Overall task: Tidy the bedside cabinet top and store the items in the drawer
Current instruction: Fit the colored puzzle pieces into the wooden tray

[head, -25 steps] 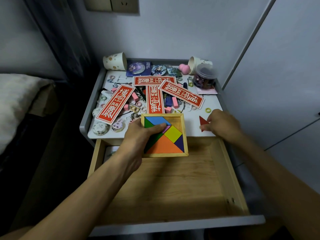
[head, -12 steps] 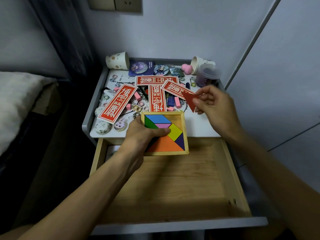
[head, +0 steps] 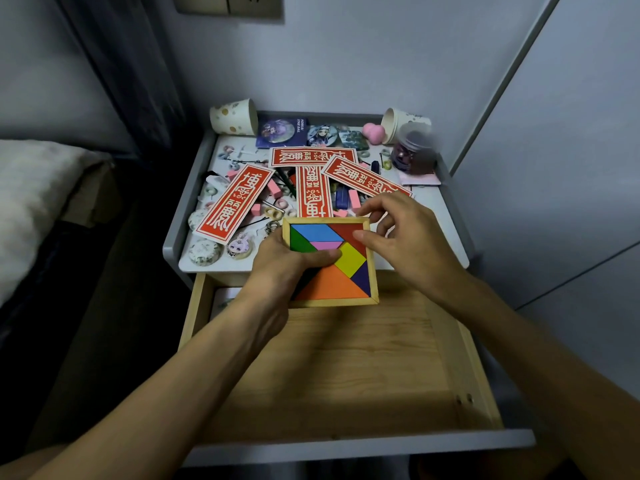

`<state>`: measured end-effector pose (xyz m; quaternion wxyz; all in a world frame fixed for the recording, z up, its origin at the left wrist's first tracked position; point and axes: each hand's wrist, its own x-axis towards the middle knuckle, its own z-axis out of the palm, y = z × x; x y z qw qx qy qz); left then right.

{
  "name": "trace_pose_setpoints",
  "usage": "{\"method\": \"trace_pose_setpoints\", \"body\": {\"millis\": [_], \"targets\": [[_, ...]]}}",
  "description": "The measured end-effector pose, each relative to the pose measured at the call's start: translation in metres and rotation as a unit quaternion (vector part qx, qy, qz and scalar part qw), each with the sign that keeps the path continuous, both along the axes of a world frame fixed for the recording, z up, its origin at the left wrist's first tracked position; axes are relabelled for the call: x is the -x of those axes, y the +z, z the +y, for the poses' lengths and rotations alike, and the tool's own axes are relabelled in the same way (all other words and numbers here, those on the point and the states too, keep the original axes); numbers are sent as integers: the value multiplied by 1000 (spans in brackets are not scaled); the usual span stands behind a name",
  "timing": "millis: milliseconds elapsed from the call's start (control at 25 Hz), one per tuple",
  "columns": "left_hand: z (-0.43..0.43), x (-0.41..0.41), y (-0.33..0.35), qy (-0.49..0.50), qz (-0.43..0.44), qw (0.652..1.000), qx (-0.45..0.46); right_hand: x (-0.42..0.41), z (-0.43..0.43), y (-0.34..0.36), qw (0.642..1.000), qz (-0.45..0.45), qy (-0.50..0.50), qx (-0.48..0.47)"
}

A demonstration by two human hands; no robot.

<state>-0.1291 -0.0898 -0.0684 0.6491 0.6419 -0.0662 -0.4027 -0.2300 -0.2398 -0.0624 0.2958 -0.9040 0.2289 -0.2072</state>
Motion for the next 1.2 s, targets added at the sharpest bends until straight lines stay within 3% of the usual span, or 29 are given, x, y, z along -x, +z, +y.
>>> {"method": "trace_pose_setpoints", "body": {"millis": [200, 320, 560, 760, 1000, 1200], "targets": [[1, 0, 1, 1, 35, 999, 15, 3, 4, 4, 971, 24, -22, -237], [2, -2, -2, 10, 42, 999, 11, 2, 9, 2, 950, 39, -13, -308], [4, -5, -1, 15, 27, 1000, 3, 0, 16, 7, 938, 39, -2, -344], [12, -14, 1, 61, 5, 998, -3, 1, 25, 3, 910, 89, 75, -397], [33, -25, 19, -67, -3, 998, -6, 9, 35, 2, 895, 76, 54, -437], [44, -36, 19, -82, -72, 993, -42, 9, 50, -3, 881, 83, 28, -464]]}}
